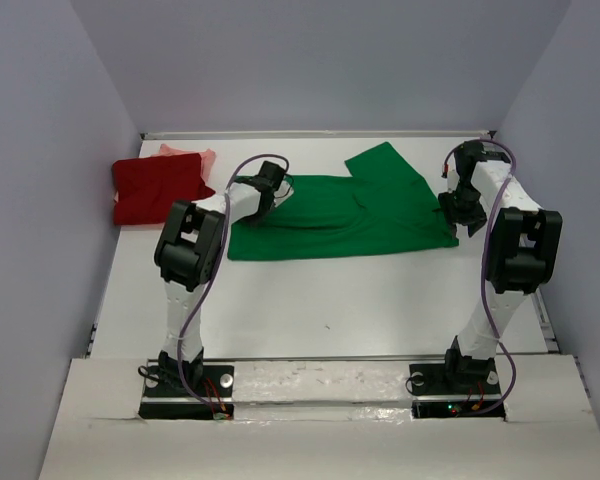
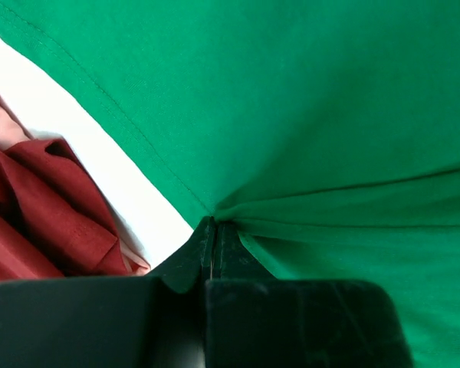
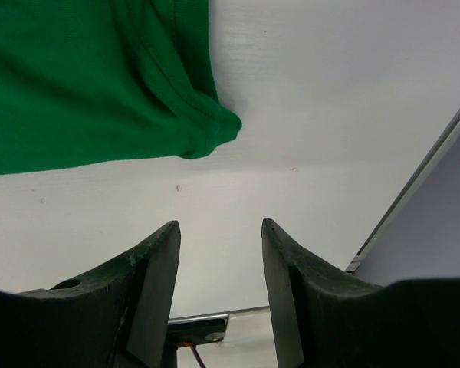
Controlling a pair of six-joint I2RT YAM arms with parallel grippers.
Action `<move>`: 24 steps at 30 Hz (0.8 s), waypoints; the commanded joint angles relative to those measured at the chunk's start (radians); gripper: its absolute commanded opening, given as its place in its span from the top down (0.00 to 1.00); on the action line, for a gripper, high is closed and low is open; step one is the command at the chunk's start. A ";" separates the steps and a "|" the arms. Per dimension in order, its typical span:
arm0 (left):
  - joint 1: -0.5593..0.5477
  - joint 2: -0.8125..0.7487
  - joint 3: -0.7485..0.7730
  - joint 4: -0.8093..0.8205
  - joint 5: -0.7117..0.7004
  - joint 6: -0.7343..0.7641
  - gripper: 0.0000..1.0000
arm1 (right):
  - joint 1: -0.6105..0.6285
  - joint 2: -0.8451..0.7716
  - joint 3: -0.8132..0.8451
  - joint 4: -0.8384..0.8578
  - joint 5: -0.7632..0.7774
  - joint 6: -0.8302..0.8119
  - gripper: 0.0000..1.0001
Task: Fold and stack the t-shirts
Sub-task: Fold the flattened tshirt in 1/3 of the way
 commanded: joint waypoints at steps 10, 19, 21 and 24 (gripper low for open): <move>-0.002 0.066 0.112 -0.083 -0.057 -0.038 0.93 | -0.008 -0.044 0.007 0.019 -0.039 -0.016 0.48; -0.002 0.120 0.178 -0.123 -0.115 -0.067 0.32 | -0.008 -0.062 -0.019 0.027 -0.038 -0.033 0.48; -0.002 0.119 0.182 -0.128 -0.121 -0.072 0.25 | -0.008 -0.066 -0.023 0.030 -0.039 -0.035 0.48; -0.004 0.117 0.189 -0.142 -0.149 -0.081 0.10 | -0.008 -0.072 -0.025 0.031 -0.043 -0.039 0.48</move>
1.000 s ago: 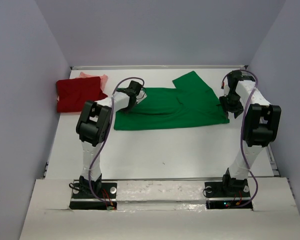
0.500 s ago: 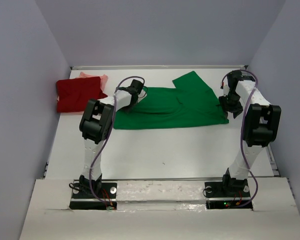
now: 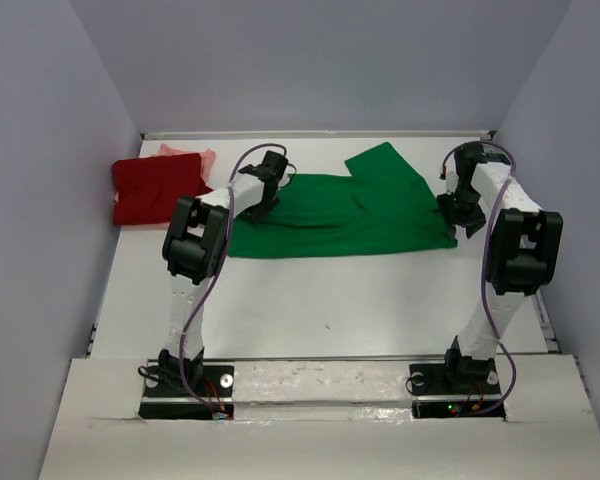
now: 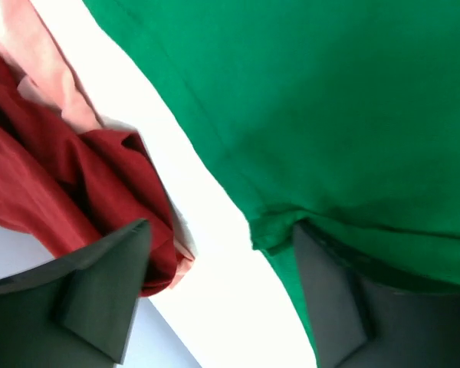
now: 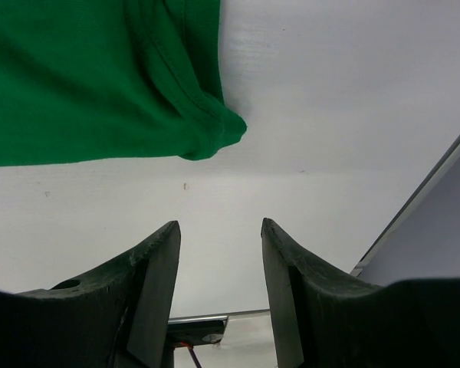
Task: Fold and stack the t-shirts
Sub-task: Fold the flattened tshirt in 1/3 of the way
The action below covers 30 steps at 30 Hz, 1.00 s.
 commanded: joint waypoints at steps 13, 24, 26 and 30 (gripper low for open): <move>-0.001 -0.104 -0.027 -0.086 -0.155 -0.072 0.01 | -0.008 -0.078 0.062 0.011 -0.121 -0.060 0.48; 0.055 -0.208 -0.056 -0.061 -0.342 -0.082 0.01 | 0.079 -0.086 0.192 -0.013 -0.371 -0.177 0.48; 0.062 -0.236 -0.061 -0.055 -0.345 -0.091 0.01 | 0.110 -0.079 0.215 -0.022 -0.418 -0.218 0.48; 0.083 -0.314 -0.030 -0.121 -0.079 -0.163 0.01 | 0.226 -0.046 0.240 -0.056 -0.486 -0.272 0.48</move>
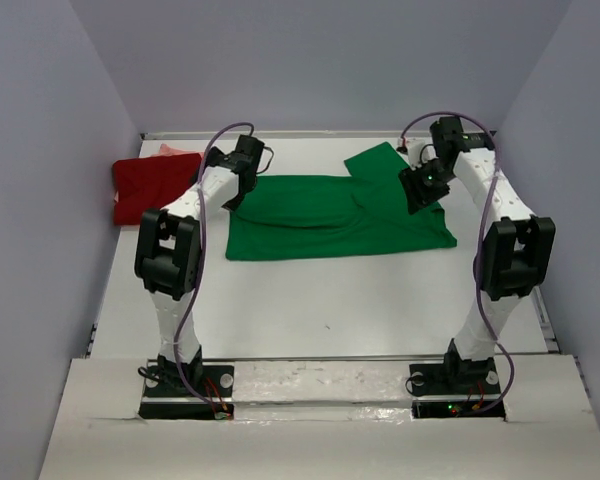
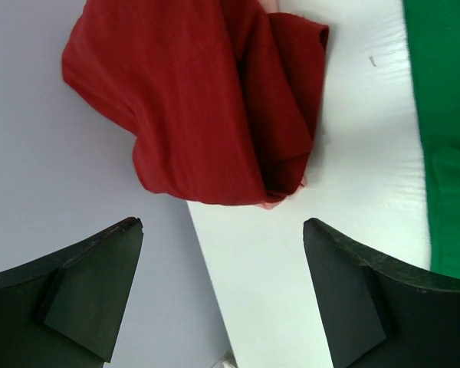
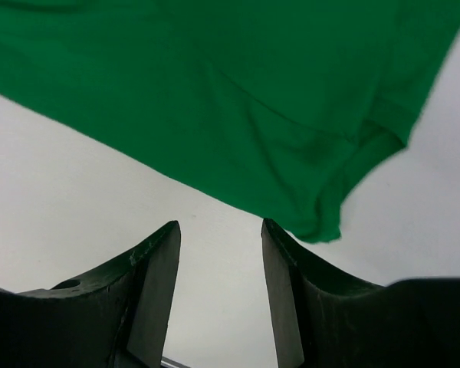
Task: Fold and stack the t-shirts
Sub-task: Fold the flattened tshirt in 1/3 of the way
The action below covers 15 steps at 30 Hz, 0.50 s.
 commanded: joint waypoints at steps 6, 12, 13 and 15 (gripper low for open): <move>0.030 -0.325 -0.134 -0.013 0.559 -0.058 0.01 | 0.223 0.129 0.150 -0.082 -0.232 -0.141 0.48; 0.131 -0.429 -0.249 0.011 0.593 -0.050 0.01 | 0.330 0.308 0.324 -0.114 -0.289 -0.210 0.48; 0.155 -0.452 -0.253 0.011 0.601 -0.052 0.01 | 0.344 0.335 0.357 -0.123 -0.301 -0.218 0.49; 0.229 -0.489 -0.269 0.011 0.635 -0.052 0.01 | 0.381 0.390 0.442 -0.125 -0.326 -0.252 0.49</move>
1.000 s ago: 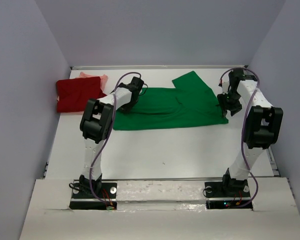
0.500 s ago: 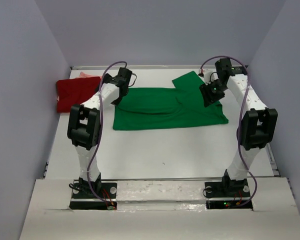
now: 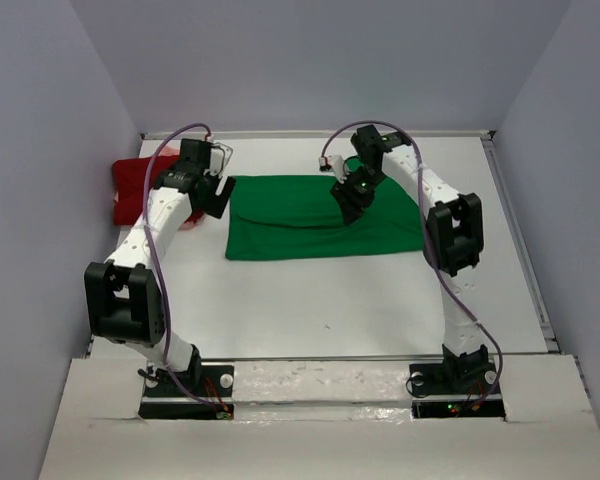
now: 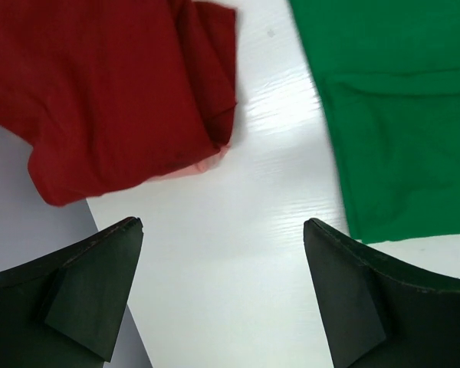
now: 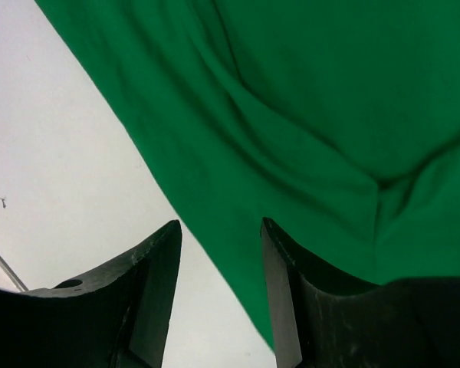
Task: Fold and stack the t-shirts
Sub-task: Fold the flattened tshirt in 1/3 of the way
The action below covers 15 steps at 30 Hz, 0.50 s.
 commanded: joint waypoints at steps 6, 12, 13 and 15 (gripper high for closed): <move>0.163 -0.142 -0.091 0.024 0.092 -0.008 0.01 | 0.130 0.133 0.224 0.014 -0.119 -0.114 0.48; 0.206 -0.179 -0.157 0.044 0.094 -0.011 0.01 | 0.207 0.184 0.297 0.025 -0.130 -0.134 0.48; 0.206 -0.182 -0.160 0.044 0.107 -0.011 0.01 | 0.216 0.187 0.304 0.029 -0.130 -0.135 0.48; 0.206 -0.182 -0.166 0.047 0.107 -0.011 0.01 | 0.230 0.184 0.288 0.046 -0.129 -0.134 0.47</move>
